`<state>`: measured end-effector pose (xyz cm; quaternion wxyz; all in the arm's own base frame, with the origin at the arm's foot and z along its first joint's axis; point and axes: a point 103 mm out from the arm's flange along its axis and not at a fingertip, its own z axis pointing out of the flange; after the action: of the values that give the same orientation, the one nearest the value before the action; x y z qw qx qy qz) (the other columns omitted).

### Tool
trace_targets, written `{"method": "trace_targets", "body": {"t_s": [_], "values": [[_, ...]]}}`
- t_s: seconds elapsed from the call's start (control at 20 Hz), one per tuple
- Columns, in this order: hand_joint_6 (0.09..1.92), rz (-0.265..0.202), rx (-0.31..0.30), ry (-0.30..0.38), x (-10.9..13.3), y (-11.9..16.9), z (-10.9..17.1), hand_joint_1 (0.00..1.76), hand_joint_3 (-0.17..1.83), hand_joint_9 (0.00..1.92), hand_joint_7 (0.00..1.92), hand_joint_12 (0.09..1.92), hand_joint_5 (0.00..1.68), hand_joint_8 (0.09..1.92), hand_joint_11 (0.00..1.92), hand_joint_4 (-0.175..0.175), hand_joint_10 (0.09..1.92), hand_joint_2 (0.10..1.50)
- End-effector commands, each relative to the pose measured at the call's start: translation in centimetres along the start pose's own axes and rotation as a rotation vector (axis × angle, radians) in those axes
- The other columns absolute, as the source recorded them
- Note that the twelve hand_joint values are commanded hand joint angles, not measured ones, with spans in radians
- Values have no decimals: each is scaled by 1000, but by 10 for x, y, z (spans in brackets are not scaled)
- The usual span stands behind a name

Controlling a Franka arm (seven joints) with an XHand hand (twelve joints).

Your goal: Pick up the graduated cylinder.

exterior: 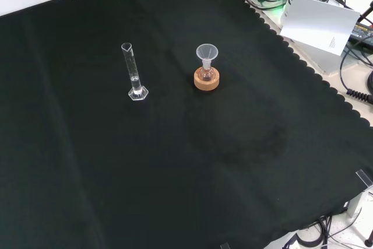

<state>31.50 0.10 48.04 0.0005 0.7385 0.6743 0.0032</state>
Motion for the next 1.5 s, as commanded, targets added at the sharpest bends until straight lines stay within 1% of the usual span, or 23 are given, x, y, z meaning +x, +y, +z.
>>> {"method": "trace_targets", "body": {"t_s": [0.05,0.25,0.4,0.45,0.55,0.65,0.8,0.9,1.0,1.15,1.35,1.5], "values": [[87,51,39,1,-12,13,27,115,324,113,0,1367,234,306,40,-14,640,1236],[87,68,67,30,-31,32,51,129,315,115,0,1368,235,315,41,-15,642,1236],[87,79,68,68,-46,52,68,143,307,116,0,1368,233,322,42,-16,643,1232],[87,74,67,76,-50,60,73,153,303,117,0,1368,232,325,43,-17,643,1229],[87,44,66,79,-56,78,85,179,294,118,0,1368,231,330,43,-19,644,1219],[87,24,55,72,-63,100,98,240,280,126,1,1369,231,338,45,-21,648,1192],[87,17,32,100,-76,132,118,318,266,150,15,1372,235,362,58,-24,656,1156],[87,10,27,109,-81,151,131,366,260,175,34,1375,241,387,73,-29,663,1133],[87,7,22,138,-85,169,144,399,259,196,48,1375,248,409,84,-32,667,1116],[87,-30,43,132,-85,189,165,424,272,220,51,1373,256,458,99,-36,665,1092],[87,-75,64,160,-80,208,196,468,284,244,49,1372,261,504,127,-38,666,1043],[87,-92,96,189,-74,219,218,492,299,249,42,1369,262,529,135,-40,664,1012]]}}
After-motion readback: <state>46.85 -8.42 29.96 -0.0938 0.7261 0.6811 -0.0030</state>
